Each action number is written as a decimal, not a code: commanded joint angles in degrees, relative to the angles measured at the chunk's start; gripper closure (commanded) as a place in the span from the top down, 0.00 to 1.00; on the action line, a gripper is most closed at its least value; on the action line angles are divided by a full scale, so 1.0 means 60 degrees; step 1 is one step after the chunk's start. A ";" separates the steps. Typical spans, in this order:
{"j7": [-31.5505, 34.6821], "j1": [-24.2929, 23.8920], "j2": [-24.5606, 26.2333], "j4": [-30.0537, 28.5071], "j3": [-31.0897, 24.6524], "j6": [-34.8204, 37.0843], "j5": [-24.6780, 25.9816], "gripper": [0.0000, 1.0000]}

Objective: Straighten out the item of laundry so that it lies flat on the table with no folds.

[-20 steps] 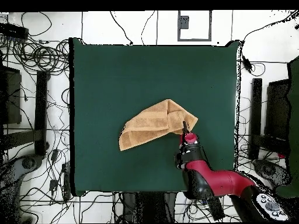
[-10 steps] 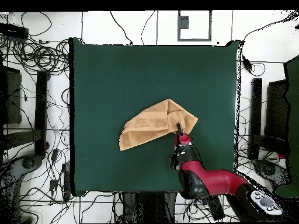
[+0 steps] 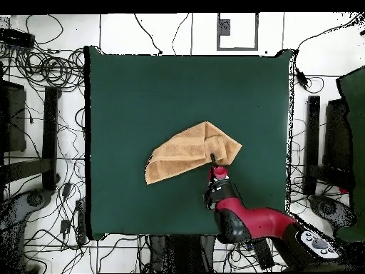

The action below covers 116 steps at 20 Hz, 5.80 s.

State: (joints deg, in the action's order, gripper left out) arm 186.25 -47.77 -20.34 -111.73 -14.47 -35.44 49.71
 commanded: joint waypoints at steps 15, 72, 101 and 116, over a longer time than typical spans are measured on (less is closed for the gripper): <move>0.0398 -0.0098 0.0023 -0.0067 -0.1636 0.2460 0.0798 0.00; -0.1911 -0.0427 -0.0775 0.0307 -0.2209 1.0972 0.0057 1.00; -0.2610 -0.1114 -0.0709 0.0469 -0.3676 1.1234 -0.0161 1.00; -0.0550 0.0154 -0.0373 0.0903 -0.2802 0.8119 0.1676 1.00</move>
State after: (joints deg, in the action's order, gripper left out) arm 186.23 -52.08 -28.27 -115.61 -28.19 26.79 55.16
